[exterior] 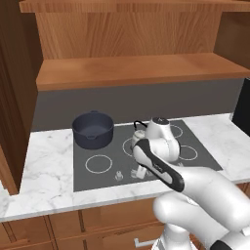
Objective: Pick the kettle from the cabinet and place it on a stove burner. Then pick the pot from the counter and place it on another stove burner. Finally, turn both burners on.
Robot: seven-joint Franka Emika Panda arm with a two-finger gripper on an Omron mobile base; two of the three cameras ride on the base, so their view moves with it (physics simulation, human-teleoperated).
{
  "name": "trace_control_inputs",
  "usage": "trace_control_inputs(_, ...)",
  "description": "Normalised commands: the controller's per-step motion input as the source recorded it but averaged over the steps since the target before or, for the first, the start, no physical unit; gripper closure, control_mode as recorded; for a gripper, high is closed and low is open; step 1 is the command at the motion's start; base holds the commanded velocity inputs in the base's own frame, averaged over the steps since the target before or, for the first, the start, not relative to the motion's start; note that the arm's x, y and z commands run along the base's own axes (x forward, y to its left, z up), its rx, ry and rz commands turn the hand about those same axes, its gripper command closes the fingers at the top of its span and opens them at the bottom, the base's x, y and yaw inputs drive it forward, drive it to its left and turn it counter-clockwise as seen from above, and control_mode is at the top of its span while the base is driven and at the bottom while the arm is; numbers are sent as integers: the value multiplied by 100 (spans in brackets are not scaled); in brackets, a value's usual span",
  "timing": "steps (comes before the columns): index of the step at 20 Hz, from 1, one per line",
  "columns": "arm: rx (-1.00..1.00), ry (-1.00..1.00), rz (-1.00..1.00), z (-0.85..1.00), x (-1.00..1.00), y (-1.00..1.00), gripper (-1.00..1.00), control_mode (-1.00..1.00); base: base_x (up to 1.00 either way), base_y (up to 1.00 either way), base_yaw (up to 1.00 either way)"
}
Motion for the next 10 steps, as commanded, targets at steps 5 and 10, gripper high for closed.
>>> trace_control_inputs(5, 0, 0, -22, 6, -2, -14, -100, -100, 0, 0, 0)
trace_control_inputs(10, 0, 0, -21, 5, 0, -16, -100, -100, 0, 0, 0)
